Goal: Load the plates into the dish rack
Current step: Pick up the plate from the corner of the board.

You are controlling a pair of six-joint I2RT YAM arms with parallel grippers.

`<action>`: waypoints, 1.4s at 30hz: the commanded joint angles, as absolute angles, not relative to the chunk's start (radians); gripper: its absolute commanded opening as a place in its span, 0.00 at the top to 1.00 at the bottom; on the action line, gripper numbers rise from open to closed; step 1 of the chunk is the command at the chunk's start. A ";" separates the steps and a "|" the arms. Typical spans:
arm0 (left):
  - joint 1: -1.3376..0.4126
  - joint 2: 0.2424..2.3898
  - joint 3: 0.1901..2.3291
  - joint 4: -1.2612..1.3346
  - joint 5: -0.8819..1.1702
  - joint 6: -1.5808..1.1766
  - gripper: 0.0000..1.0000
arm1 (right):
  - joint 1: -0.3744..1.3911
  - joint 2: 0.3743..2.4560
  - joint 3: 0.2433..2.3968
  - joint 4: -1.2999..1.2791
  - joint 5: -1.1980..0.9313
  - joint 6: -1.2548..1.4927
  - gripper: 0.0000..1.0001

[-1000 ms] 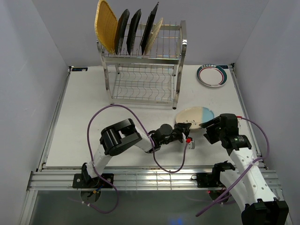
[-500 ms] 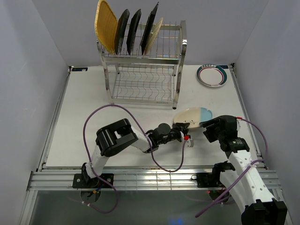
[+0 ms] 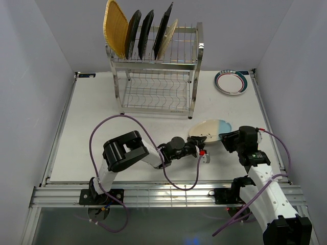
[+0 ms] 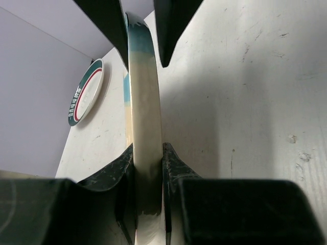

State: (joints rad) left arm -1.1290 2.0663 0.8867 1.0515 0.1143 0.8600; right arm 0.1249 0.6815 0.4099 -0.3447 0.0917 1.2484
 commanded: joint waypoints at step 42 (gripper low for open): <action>-1.157 1.559 0.759 0.723 -0.046 0.430 0.06 | 0.124 0.431 0.439 -0.252 0.292 0.924 0.92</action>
State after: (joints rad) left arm -1.1603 1.6325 0.7593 0.8131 -0.0250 0.5156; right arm 0.1284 0.4946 0.4118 -0.4397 0.3080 1.0454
